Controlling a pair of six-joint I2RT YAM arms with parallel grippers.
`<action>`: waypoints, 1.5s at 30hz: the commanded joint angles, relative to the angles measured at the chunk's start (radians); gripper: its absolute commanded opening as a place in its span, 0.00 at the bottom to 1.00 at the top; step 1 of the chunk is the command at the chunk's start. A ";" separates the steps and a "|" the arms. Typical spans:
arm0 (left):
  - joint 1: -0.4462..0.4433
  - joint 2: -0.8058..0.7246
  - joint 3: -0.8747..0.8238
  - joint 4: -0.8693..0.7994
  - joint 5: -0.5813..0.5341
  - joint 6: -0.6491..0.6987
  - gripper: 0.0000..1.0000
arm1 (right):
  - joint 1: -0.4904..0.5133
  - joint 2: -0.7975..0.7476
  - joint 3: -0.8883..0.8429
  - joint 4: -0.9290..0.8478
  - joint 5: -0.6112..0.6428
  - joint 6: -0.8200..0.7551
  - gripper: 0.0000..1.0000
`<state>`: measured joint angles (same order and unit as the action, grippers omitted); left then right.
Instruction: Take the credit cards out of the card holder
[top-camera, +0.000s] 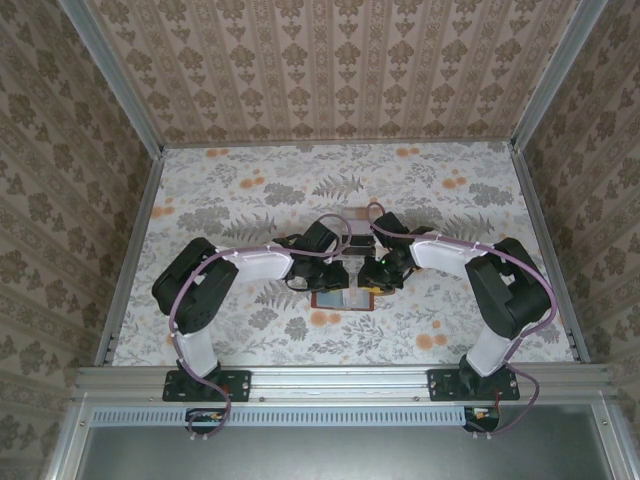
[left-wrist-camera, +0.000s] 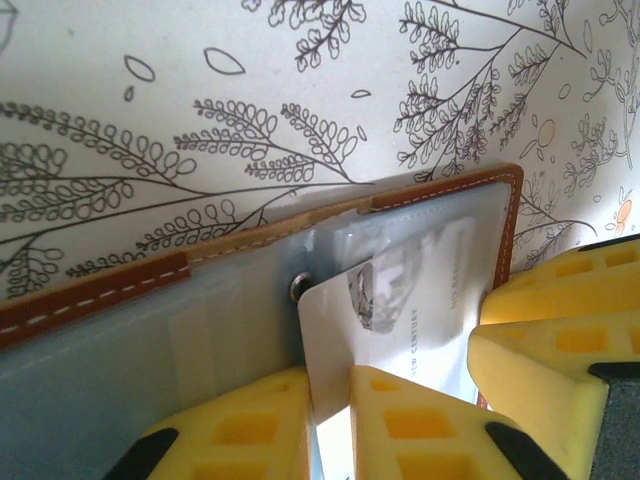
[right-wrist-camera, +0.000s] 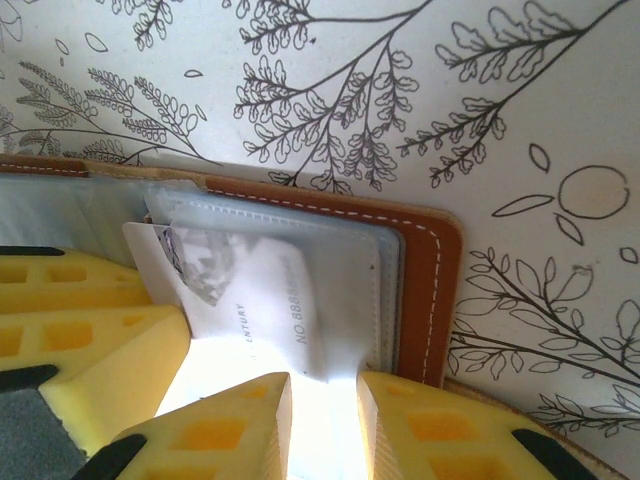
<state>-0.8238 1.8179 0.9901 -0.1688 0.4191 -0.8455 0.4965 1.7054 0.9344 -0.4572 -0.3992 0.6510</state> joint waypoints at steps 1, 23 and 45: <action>0.001 -0.014 -0.015 0.001 0.008 -0.003 0.14 | 0.007 0.010 0.001 -0.060 0.045 -0.015 0.26; 0.000 -0.142 0.051 -0.312 -0.156 0.123 0.09 | 0.007 0.008 0.016 -0.099 0.072 -0.022 0.26; -0.029 -0.099 0.150 -0.353 -0.169 0.140 0.12 | 0.007 0.014 0.023 -0.095 0.066 -0.027 0.26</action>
<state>-0.8410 1.6981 1.1038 -0.5236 0.2379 -0.7204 0.5003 1.7054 0.9482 -0.4976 -0.3733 0.6319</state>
